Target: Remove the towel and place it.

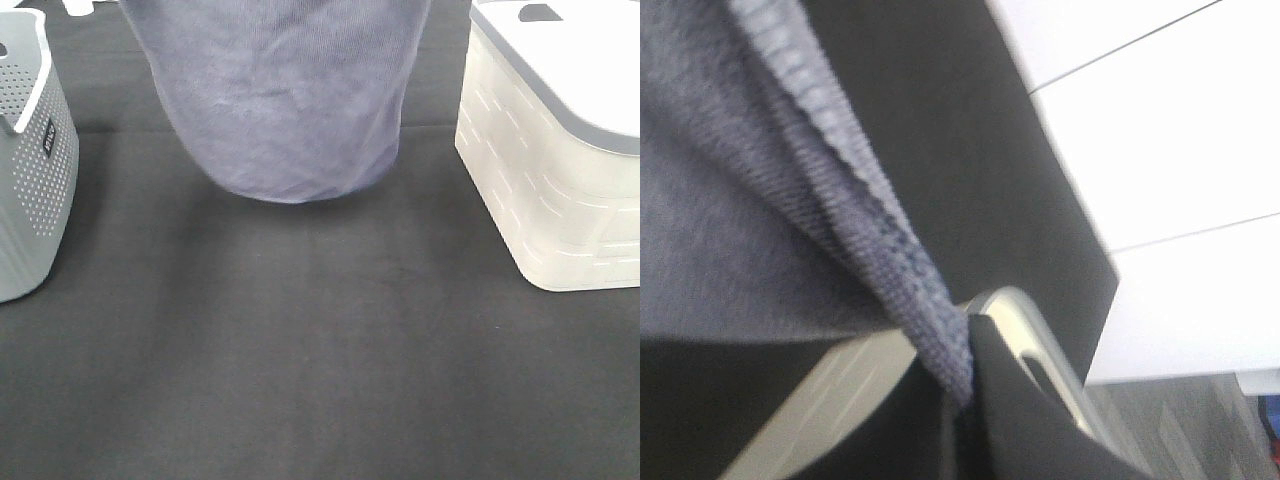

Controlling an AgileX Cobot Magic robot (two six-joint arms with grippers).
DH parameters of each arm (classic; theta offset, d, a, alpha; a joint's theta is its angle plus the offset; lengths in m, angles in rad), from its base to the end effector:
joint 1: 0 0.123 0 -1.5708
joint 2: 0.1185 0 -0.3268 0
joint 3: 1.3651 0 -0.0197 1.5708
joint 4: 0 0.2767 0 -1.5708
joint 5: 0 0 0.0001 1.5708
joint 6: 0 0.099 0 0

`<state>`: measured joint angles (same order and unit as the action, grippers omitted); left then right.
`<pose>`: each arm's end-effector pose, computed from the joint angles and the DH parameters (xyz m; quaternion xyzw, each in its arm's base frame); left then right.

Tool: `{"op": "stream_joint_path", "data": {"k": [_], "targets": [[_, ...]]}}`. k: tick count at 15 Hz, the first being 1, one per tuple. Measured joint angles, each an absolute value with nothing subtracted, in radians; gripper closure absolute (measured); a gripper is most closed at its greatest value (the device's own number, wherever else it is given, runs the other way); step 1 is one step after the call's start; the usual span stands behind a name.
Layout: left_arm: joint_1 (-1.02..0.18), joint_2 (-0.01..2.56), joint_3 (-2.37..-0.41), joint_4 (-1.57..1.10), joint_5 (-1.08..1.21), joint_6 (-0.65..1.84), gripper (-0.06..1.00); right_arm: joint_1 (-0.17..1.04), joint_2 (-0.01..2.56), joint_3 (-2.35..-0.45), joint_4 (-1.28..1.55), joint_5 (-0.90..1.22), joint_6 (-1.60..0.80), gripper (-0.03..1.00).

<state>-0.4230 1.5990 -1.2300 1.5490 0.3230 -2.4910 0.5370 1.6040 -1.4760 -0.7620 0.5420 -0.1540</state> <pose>0.3859 -0.1392 0.3615 -0.2963 0.7398 -0.2725 0.5390 0.3702 0.1793 0.4140 -0.4551 0.7048 -0.2303 0.4930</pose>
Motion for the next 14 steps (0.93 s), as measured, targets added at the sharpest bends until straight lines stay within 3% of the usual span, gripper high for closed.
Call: {"op": "stream_joint_path", "data": {"k": [3, 6, 9, 13, 14], "targets": [[-0.322, 1.740, -1.312, 1.721, 0.146, -2.736, 0.94, 0.427, 1.662, -1.476, -0.791, 0.303, -0.006, 0.95], [-0.298, 1.907, -1.511, 1.729, 0.142, -2.650, 0.94, 0.357, 1.766, -1.498, -0.794, 0.130, 0.032, 0.95], [-0.278, 2.023, -1.723, 1.732, 0.151, -2.565, 0.94, 0.319, 1.909, -1.662, -0.799, 0.097, 0.044, 0.95], [-0.275, 2.046, -1.657, 1.739, 0.164, -2.538, 0.94, 0.312, 1.941, -1.653, -0.792, 0.047, 0.044, 0.95], [-0.300, 2.037, -1.506, 1.743, 0.197, -2.537, 0.94, 0.312, 1.902, -1.469, -0.791, -0.016, 0.044, 0.95]]}}
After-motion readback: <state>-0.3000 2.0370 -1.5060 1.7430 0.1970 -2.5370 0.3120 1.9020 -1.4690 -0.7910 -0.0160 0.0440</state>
